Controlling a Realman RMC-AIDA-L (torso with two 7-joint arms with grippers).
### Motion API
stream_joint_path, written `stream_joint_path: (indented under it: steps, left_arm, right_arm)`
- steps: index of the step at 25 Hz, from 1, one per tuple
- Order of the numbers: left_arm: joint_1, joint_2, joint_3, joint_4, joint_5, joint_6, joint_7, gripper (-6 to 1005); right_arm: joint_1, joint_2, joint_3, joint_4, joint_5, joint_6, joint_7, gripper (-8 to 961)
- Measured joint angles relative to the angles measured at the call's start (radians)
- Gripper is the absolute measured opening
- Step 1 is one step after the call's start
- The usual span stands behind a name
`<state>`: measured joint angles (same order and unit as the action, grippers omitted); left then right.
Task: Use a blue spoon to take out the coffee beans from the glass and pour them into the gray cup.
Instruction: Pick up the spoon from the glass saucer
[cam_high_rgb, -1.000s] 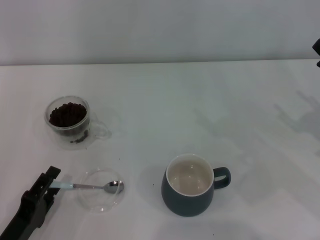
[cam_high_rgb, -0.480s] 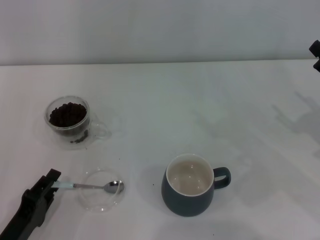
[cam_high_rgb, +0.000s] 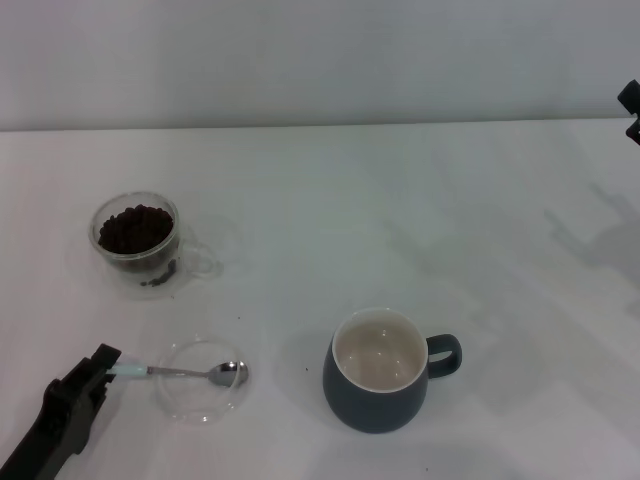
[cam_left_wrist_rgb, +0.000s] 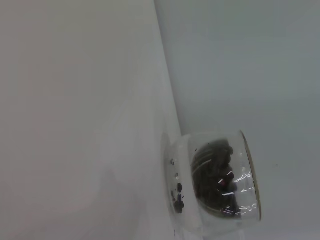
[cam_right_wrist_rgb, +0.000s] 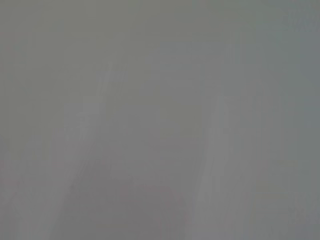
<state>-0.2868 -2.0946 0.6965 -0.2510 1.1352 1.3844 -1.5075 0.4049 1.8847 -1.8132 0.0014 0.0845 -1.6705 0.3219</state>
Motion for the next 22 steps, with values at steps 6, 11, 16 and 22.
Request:
stream_joint_path:
  steps: [6,11,16,22]
  left_arm:
    - [0.0,0.002,0.0,0.005,0.0,-0.001,-0.001,173]
    - [0.0,0.003,0.0,0.008,0.0,-0.001,-0.002,150]
    - [0.0,0.007,0.001,0.01,0.0,0.004,-0.004,143]
    - [0.009,0.01,0.049,0.06,0.0,0.081,0.003,139]
  right_arm:
    - [-0.001,0.002,0.0,0.0,0.0,-0.002,-0.001,847]
    - [-0.002,0.007,0.0,0.002,0.0,-0.001,-0.008,847]
    - [-0.003,0.011,0.0,0.0,0.0,0.001,-0.02,847]
    - [-0.005,0.019,0.0,-0.002,0.001,0.001,-0.026,847]
